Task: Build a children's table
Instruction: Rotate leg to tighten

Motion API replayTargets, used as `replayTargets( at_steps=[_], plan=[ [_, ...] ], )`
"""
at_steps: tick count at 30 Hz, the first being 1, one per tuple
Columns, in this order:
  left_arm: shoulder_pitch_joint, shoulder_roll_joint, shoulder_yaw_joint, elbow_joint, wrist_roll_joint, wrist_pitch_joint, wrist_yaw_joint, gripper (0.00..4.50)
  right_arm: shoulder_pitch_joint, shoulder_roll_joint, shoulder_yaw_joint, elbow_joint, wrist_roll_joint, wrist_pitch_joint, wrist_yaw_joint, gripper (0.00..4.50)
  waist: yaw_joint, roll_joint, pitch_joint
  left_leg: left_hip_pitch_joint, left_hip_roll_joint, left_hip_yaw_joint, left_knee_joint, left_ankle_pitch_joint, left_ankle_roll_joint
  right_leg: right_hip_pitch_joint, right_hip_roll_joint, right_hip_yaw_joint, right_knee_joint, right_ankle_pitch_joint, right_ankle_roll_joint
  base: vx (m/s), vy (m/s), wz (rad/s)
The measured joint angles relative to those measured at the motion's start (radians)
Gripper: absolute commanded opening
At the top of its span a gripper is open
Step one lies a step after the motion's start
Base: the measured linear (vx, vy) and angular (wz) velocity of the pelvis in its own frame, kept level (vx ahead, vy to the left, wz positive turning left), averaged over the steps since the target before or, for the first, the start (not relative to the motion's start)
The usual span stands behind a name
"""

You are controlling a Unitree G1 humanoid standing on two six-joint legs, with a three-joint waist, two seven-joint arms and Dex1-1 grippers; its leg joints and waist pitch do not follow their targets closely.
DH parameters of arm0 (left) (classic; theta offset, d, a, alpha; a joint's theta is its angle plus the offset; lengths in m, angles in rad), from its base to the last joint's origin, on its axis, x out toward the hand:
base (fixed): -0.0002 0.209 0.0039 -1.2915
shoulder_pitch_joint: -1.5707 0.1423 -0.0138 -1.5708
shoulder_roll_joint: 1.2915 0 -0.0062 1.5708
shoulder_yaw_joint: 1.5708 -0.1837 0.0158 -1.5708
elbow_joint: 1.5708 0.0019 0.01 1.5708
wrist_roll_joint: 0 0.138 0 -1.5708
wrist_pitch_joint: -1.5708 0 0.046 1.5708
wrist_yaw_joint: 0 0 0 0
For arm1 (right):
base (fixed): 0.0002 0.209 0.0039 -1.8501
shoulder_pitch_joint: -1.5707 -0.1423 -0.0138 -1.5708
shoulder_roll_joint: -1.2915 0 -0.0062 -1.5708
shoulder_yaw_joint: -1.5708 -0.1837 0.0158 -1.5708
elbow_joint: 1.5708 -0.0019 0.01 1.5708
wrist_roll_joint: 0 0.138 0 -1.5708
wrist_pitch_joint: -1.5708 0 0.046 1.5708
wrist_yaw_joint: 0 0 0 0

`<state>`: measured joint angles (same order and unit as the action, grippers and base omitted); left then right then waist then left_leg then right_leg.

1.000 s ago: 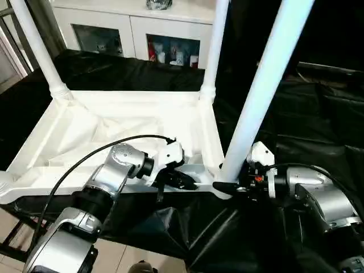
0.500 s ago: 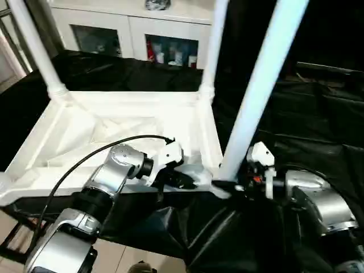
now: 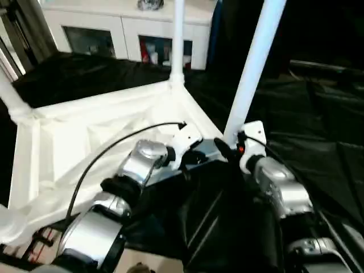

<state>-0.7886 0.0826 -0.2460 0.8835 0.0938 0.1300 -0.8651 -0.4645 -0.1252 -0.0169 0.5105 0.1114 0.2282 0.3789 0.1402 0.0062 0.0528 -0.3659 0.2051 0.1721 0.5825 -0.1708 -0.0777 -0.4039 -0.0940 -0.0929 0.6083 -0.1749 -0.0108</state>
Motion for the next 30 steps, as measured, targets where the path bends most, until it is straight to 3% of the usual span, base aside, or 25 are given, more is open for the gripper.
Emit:
replayTargets(
  at_steps=[5, 11, 22, 27, 30],
  plan=[
    [0.0, 0.007, 0.002, 0.004, 0.002, -0.016, -0.028, 0.0, 0.001, -0.01, -0.006, -0.001, 0.003, -0.003, 0.065, 3.81, 0.0, -0.001, 0.0, 0.0, 0.0, 0.0, 0.0, 0.0, 0.0, 0.0, 0.0, 0.0, 0.0, 0.0, 0.0, 0.0, 0.0, 0.0],
    [0.035, 0.048, -0.002, -0.048, -0.02, -0.027, -0.164, 0.0, 0.041, -0.124, 0.04, -0.057, 0.037, -0.002, 0.306, 3.81, 0.003, 0.001, 0.0, 0.0, 0.0, 0.0, -0.004, 0.0, 0.0, -0.001, 0.0, -0.001, -0.001, 0.0, 0.0, 0.0, 0.0, 0.0],
    [0.101, 0.135, -0.044, -0.163, -0.058, -0.041, -0.426, 0.0, 0.119, -0.328, 0.115, -0.192, 0.127, 0.054, 0.726, 3.81, 0.029, 0.002, 0.001, -0.001, 0.001, 0.001, 0.0, 0.001, 0.001, 0.0, 0.0, -0.001, 0.0, 0.0, 0.0, 0.0, 0.0, 0.0],
    [0.13, 0.17, -0.046, -0.212, -0.069, -0.033, -0.487, 0.0, 0.124, -0.353, 0.143, -0.219, 0.141, 0.068, 0.799, 3.81, 0.029, 0.002, 0.001, -0.001, 0.002, 0.001, 0.0, 0.001, 0.001, 0.0, 0.0, -0.001, 0.001, -0.001, 0.001, 0.0, 0.0, 0.0],
    [0.141, 0.18, -0.046, -0.234, -0.074, -0.026, -0.501, 0.0, 0.125, -0.35, 0.147, -0.221, 0.147, 0.064, 0.804, 3.55, 0.028, 0.002, 0.001, -0.002, 0.002, 0.001, 0.001, 0.001, 0.001, 0.0, 0.0, -0.001, 0.001, -0.001, 0.001, 0.0, 0.0, 0.0]
  ],
)
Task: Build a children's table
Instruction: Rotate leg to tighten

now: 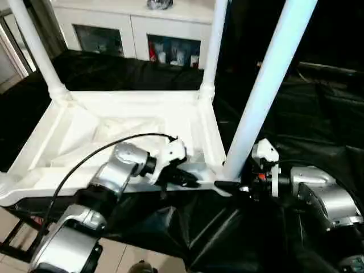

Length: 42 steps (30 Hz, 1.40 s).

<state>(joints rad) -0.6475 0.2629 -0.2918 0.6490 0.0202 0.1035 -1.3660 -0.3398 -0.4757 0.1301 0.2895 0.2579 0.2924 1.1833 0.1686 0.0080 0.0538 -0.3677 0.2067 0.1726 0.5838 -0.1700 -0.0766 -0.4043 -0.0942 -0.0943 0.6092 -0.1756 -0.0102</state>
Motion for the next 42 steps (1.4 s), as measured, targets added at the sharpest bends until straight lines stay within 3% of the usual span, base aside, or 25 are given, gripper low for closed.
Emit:
replayTargets(
  at_steps=[6, 14, 22, 31, 32, 33, 36, 37, 42],
  plan=[
    [0.009, 0.007, 0.0, -0.013, -0.001, 0.007, -0.011, 0.0, 0.0, 0.003, 0.008, 0.0, -0.016, -0.016, -0.002, 2.99, 0.0, 0.0, 0.0, 0.0, 0.0, 0.0, 0.0, 0.0, 0.0, 0.0, 0.0, 0.0, 0.0, 0.0, 0.0, 0.0, 0.0, 0.0],
    [0.01, 0.007, 0.001, -0.014, -0.002, 0.017, 0.019, 0.0, 0.0, 0.033, -0.011, 0.013, -0.013, 0.0, -0.042, 2.66, -0.003, 0.0, 0.0, 0.0, 0.0, 0.0, 0.0, 0.0, 0.0, 0.0, 0.0, 0.0, 0.0, 0.0, 0.0, 0.0, 0.0, 0.0],
    [-0.079, -0.101, 0.042, 0.132, 0.048, 0.044, 0.314, 0.0, -0.091, 0.218, -0.105, 0.168, -0.078, -0.013, -0.493, 2.64, -0.038, -0.001, 0.0, 0.001, 0.0, 0.0, 0.001, 0.0, 0.0, 0.0, 0.0, 0.0, 0.0, -0.001, 0.003, 0.0, 0.0, 0.0],
    [-0.148, -0.186, 0.061, 0.243, 0.055, 0.058, 0.499, 0.0, -0.137, 0.342, -0.159, 0.232, -0.121, -0.054, -0.787, 2.64, -0.036, -0.001, 0.0, 0.001, -0.001, 0.0, -0.001, 0.0, 0.0, 0.0, 0.0, 0.0, -0.002, 0.0, 0.0, 0.0, 0.0, 0.0],
    [-0.148, -0.186, 0.062, 0.246, 0.057, 0.052, 0.498, 0.0, -0.136, 0.344, -0.159, 0.232, -0.124, -0.055, -0.788, 3.2, -0.036, 0.0, 0.0, 0.001, -0.001, 0.0, -0.001, 0.0, 0.0, 0.0, 0.0, 0.0, -0.002, 0.0, 0.0, 0.0, 0.0, 0.0],
    [-0.148, -0.186, 0.061, 0.247, 0.059, 0.047, 0.498, 0.0, -0.136, 0.344, -0.159, 0.231, -0.129, -0.055, -0.788, 3.34, -0.036, 0.0, -0.001, 0.001, -0.001, 0.0, -0.001, 0.0, 0.0, 0.0, 0.0, 0.0, -0.002, 0.0, 0.0, 0.0, 0.0, 0.0],
    [-0.148, -0.186, 0.061, 0.247, 0.064, 0.042, 0.491, 0.0, -0.136, 0.343, -0.148, 0.23, -0.152, -0.059, -0.779, 3.43, -0.033, 0.0, -0.001, 0.001, -0.001, 0.0, -0.001, 0.0, 0.0, 0.0, 0.0, 0.0, -0.002, 0.0, 0.0, 0.0, 0.0, 0.0],
    [-0.148, -0.186, 0.061, 0.247, 0.064, 0.04, 0.485, 0.0, -0.136, 0.332, -0.138, 0.23, -0.157, -0.063, -0.765, 3.69, -0.032, 0.0, -0.001, 0.001, -0.001, 0.0, -0.001, 0.0, 0.0, 0.0, 0.0, 0.0, -0.002, 0.0, 0.0, 0.0, 0.0, 0.0],
    [-0.143, -0.172, 0.058, 0.24, 0.061, 0.026, 0.437, 0.0, -0.123, 0.247, -0.088, 0.214, -0.171, -0.088, -0.631, 3.69, -0.028, 0.0, -0.001, 0.001, -0.001, 0.0, -0.003, 0.0, 0.0, 0.0, 0.0, 0.0, -0.002, 0.0, 0.0, 0.0, 0.0, 0.0]
  ],
)
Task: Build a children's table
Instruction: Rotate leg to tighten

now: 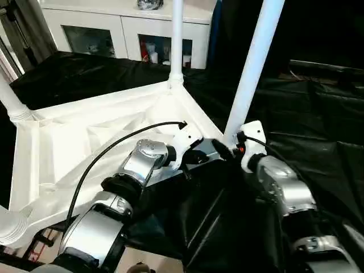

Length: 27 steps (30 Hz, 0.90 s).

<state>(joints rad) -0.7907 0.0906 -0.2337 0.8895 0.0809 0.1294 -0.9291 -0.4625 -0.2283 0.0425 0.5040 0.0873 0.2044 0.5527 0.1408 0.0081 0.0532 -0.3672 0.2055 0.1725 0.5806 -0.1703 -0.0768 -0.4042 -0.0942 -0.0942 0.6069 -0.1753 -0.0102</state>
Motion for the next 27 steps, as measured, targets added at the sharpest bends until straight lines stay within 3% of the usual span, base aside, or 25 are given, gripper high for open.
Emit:
replayTargets(
  at_steps=[10, 19, 27],
  plan=[
    [0.08, 0.107, -0.05, -0.13, -0.039, -0.032, -0.291, 0.0, 0.081, -0.194, 0.06, -0.116, 0.08, -0.017, 0.431, 3.69, 0.013, 0.002, 0.001, -0.001, 0.001, 0.0, 0.003, 0.0, 0.0, 0.001, 0.0, 0.0, 0.001, 0.0, -0.001, 0.0, 0.0, 0.0],
    [0.147, 0.177, -0.072, -0.242, -0.059, -0.042, -0.421, 0.0, 0.12, -0.279, 0.095, -0.195, 0.138, 0.004, 0.632, 3.69, 0.021, 0.002, 0.001, -0.001, 0.001, 0.0, 0.004, 0.0, 0.0, 0.0, 0.0, 0.0, 0.002, 0.0, 0.0, 0.0, 0.0, 0.0],
    [0.154, 0.182, -0.08, -0.264, -0.064, -0.031, -0.423, 0.0, 0.12, -0.261, 0.108, -0.195, 0.137, 0.003, 0.629, 2.89, 0.024, 0.001, 0.002, -0.001, 0.001, 0.0, 0.004, 0.0, 0.0, 0.0, 0.0, 0.0, 0.002, 0.0, 0.0, 0.0, 0.0, 0.0]
  ],
)
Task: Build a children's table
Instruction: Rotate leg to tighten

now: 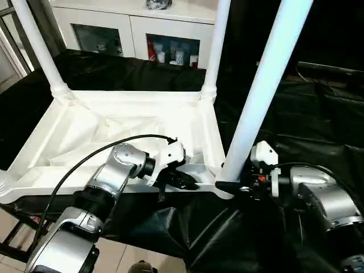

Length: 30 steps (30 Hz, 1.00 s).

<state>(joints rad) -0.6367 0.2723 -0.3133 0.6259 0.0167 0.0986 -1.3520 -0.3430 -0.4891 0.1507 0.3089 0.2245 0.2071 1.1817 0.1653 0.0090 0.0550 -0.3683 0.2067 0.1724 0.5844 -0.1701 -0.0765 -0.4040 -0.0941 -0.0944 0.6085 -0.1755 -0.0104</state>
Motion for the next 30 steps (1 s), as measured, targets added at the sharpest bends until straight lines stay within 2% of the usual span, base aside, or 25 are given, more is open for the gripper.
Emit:
replayTargets(
  at_steps=[7, 11, 14, 16, 21, 23, 27, 28, 30],
  plan=[
    [0.011, 0.003, 0.0, -0.021, 0.0, 0.01, 0.007, 0.0, 0.001, 0.0, 0.003, 0.0, 0.002, 0.003, -0.002, 2.62, -0.001, 0.0, 0.0, 0.0, 0.0, 0.0, 0.0, 0.0, 0.0, 0.0, 0.0, 0.0, 0.0, 0.0, 0.0, 0.0, 0.0, 0.0],
    [0.008, -0.014, 0.003, -0.009, 0.01, 0.012, 0.069, 0.0, 0.017, 0.035, -0.025, 0.0, -0.004, 0.009, -0.09, 2.61, -0.005, 0.0, 0.0, 0.0, 0.0, 0.0, 0.001, 0.0, 0.0, 0.0, 0.0, 0.0, 0.0, 0.0, 0.0, 0.0, 0.0, 0.0],
    [-0.031, -0.06, 0.022, 0.057, 0.033, 0.027, 0.188, 0.0, -0.006, 0.123, -0.071, 0.051, -0.037, 0.024, -0.28, 2.6, -0.023, -0.002, 0.0, 0.001, 0.0, 0.0, 0.002, 0.0, 0.0, 0.0, 0.0, 0.0, 0.001, -0.002, 0.004, 0.0, 0.0, 0.0],
    [-0.048, -0.095, 0.03, 0.084, 0.045, 0.043, 0.26, 0.0, -0.018, 0.164, -0.095, 0.071, -0.048, 0.031, -0.389, 2.59, -0.028, -0.002, 0.0, 0.002, 0.0, 0.0, 0.002, 0.0, 0.0, 0.001, 0.0, 0.0, 0.001, -0.002, 0.005, 0.0, 0.0, 0.0],
    [-0.097, -0.153, 0.042, 0.162, 0.058, 0.053, 0.387, 0.0, -0.052, 0.249, -0.138, 0.1, -0.066, 0.068, -0.582, 2.59, -0.026, -0.002, -0.001, 0.002, -0.001, 0.0, 0.001, 0.0, 0.0, 0.001, 0.0, 0.001, 0.001, -0.002, 0.005, 0.0, 0.0, 0.0],
    [-0.128, -0.181, 0.055, 0.212, 0.063, 0.057, 0.453, 0.0, -0.078, 0.323, -0.181, 0.134, -0.077, 0.068, -0.714, 2.59, -0.027, -0.003, -0.001, 0.002, -0.001, 0.0, 0.001, 0.0, 0.0, 0.0, 0.0, 0.001, 0.001, -0.002, 0.004, 0.0, 0.0, 0.0],
    [-0.15, -0.213, 0.066, 0.249, 0.071, 0.058, 0.515, 0.0, -0.104, 0.373, -0.204, 0.17, -0.098, 0.042, -0.829, 2.59, -0.027, -0.002, -0.002, 0.002, -0.001, 0.0, -0.001, 0.0, 0.0, 0.0, 0.0, 0.001, 0.0, -0.002, 0.004, 0.0, 0.0, 0.0],
    [-0.15, -0.214, 0.068, 0.249, 0.071, 0.058, 0.515, 0.0, -0.106, 0.378, -0.206, 0.176, -0.1, 0.034, -0.831, 2.94, -0.027, -0.002, -0.002, 0.002, -0.001, 0.0, -0.001, 0.0, 0.0, 0.0, 0.0, 0.001, 0.0, 0.0, 0.001, 0.0, 0.0, 0.0],
    [-0.15, -0.214, 0.069, 0.249, 0.073, 0.057, 0.513, 0.0, -0.108, 0.379, -0.206, 0.179, -0.099, 0.033, -0.831, 3.29, -0.027, -0.003, -0.002, 0.002, -0.001, 0.0, -0.002, 0.0, 0.0, 0.0, 0.0, 0.001, 0.0, 0.0, 0.001, 0.0, 0.0, 0.0]
  ],
)
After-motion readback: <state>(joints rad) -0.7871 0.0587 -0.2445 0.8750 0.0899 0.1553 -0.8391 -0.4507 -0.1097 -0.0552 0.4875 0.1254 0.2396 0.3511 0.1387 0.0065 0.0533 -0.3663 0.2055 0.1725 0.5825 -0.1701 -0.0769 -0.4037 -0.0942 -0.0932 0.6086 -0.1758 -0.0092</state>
